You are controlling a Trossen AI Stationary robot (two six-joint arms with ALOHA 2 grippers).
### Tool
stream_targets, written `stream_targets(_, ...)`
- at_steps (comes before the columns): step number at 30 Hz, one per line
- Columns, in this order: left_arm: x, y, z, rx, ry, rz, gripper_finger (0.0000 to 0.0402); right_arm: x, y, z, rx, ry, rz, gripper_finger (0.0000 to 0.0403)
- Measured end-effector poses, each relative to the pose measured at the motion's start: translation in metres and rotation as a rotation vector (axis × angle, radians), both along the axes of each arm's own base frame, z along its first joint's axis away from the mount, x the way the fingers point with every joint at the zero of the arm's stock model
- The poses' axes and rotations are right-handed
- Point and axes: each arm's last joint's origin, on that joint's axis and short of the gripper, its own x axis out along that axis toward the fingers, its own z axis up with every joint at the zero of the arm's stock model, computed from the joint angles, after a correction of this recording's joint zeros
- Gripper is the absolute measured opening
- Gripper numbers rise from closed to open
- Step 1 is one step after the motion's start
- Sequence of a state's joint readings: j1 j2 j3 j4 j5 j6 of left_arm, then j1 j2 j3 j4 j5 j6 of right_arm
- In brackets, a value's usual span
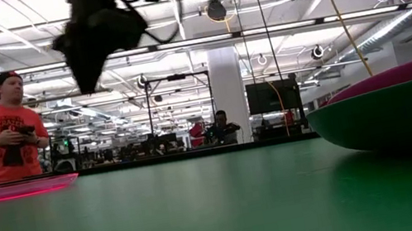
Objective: Stack plastic plates
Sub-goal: Stack the pink plate on top of blue plate
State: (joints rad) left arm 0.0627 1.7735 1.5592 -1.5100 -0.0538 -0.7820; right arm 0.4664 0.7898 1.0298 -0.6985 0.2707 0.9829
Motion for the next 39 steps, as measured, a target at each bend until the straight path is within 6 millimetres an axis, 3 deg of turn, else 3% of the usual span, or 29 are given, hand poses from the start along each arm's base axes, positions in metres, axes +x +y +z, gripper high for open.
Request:
stream_targets(7, -0.037, -0.009, -0.011, -0.005, 0.006, 0.129, 0.0114, 0.003, 0.001, -0.002, -0.013, 0.009, -0.016, 0.0)
stream_targets(10, -0.039, -0.015, -0.028, -0.03, 0.008, 0.135, 0.0121, 0.005, 0.002, -0.003, 0.0, 0.02, -0.027, 0.0)
stream_targets(14, -0.045, -0.027, -0.05, -0.026, 0.035, 0.145, 0.0164, 0.009, 0.004, -0.004, 0.025, 0.03, -0.043, 0.0)
stream_targets(20, -0.051, -0.037, -0.063, 0.091, 0.04, 0.155, 0.0219, 0.019, 0.009, -0.004, 0.042, 0.0, -0.043, 0.0)
stream_targets(35, -0.056, -0.041, -0.113, 0.099, -0.065, 0.193, 0.0223, 0.035, 0.016, -0.008, 0.061, 0.006, -0.058, 0.0)
stream_targets(39, -0.059, -0.041, -0.117, 0.118, -0.053, 0.175, 0.022, 0.037, 0.017, -0.008, 0.065, -0.004, -0.057, 0.0)
